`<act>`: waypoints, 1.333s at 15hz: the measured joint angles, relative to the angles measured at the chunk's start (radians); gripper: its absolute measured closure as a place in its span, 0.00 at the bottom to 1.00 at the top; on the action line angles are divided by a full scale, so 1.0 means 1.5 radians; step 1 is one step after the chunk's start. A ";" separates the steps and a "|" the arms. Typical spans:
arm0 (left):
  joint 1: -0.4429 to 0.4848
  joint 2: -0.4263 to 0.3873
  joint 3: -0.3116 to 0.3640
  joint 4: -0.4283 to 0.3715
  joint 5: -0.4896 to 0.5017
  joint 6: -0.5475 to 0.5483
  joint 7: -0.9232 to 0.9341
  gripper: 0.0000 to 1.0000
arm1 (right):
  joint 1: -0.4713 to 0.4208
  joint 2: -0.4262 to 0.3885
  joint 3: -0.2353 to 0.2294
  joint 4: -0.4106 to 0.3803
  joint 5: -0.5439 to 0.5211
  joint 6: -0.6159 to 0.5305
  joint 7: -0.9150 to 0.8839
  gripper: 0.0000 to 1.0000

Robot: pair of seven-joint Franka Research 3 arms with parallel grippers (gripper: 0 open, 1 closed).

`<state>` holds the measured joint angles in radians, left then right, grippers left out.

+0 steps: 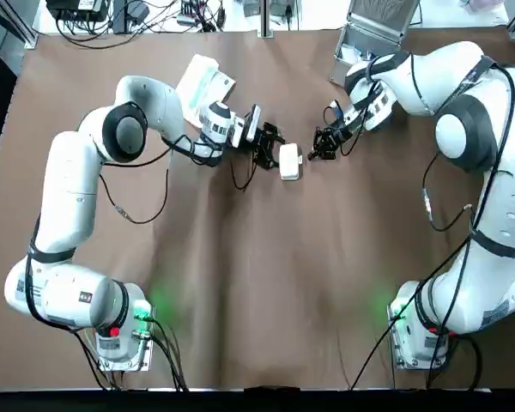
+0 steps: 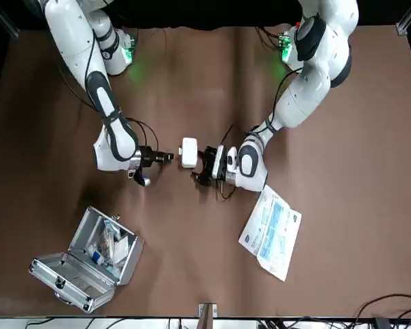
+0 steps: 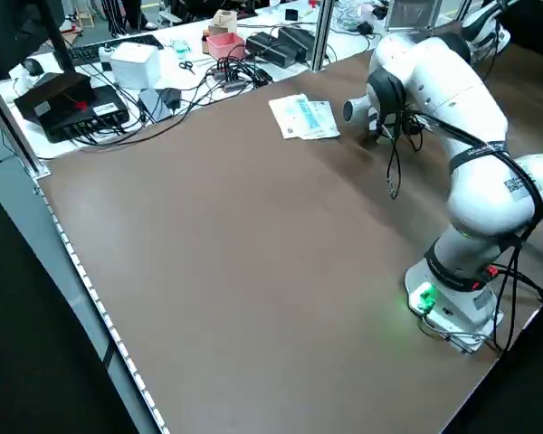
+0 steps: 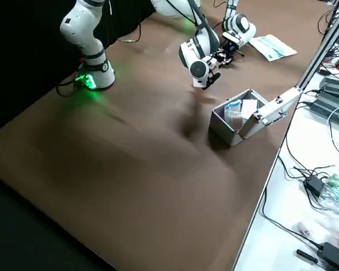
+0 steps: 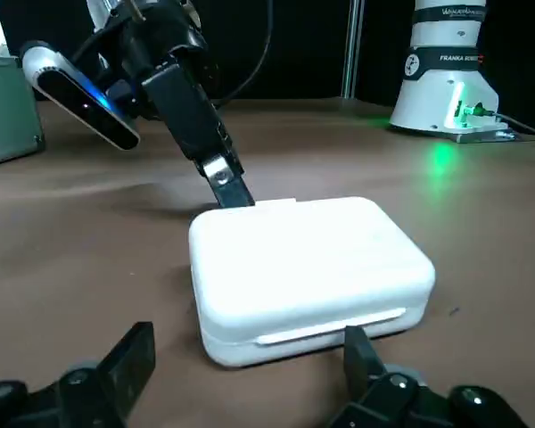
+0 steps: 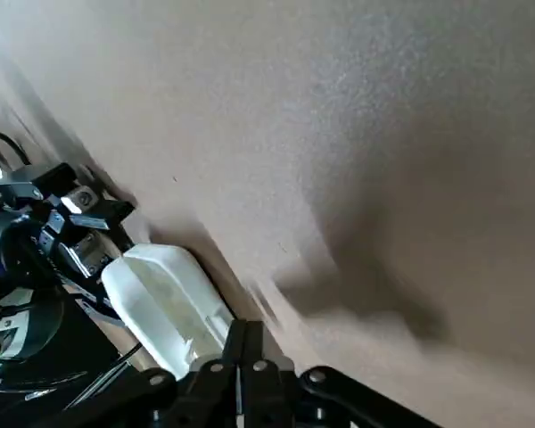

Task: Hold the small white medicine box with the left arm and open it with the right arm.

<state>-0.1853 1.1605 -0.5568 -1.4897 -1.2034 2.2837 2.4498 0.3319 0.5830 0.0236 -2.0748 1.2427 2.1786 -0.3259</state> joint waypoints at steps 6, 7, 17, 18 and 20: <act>0.001 0.000 0.001 0.000 0.000 -0.002 0.002 0.20 | 0.013 0.001 0.003 0.007 0.018 0.005 0.001 0.99; 0.001 0.000 0.001 0.001 0.000 -0.002 0.003 0.22 | 0.017 0.001 0.003 0.007 0.020 0.008 0.001 0.99; 0.001 0.000 0.001 0.002 -0.001 -0.001 0.005 0.30 | 0.027 0.001 0.003 0.007 0.035 0.010 0.003 0.99; 0.002 0.000 0.002 0.002 -0.001 -0.001 0.006 0.33 | 0.027 0.001 0.003 0.007 0.035 0.010 0.003 0.99; 0.002 0.000 0.002 0.003 -0.001 -0.002 0.009 0.43 | 0.027 0.001 0.003 0.007 0.035 0.010 0.003 0.99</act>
<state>-0.1824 1.1604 -0.5538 -1.4855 -1.2043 2.2812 2.4639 0.3721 0.5851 0.0278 -2.0638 1.2946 2.1929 -0.3219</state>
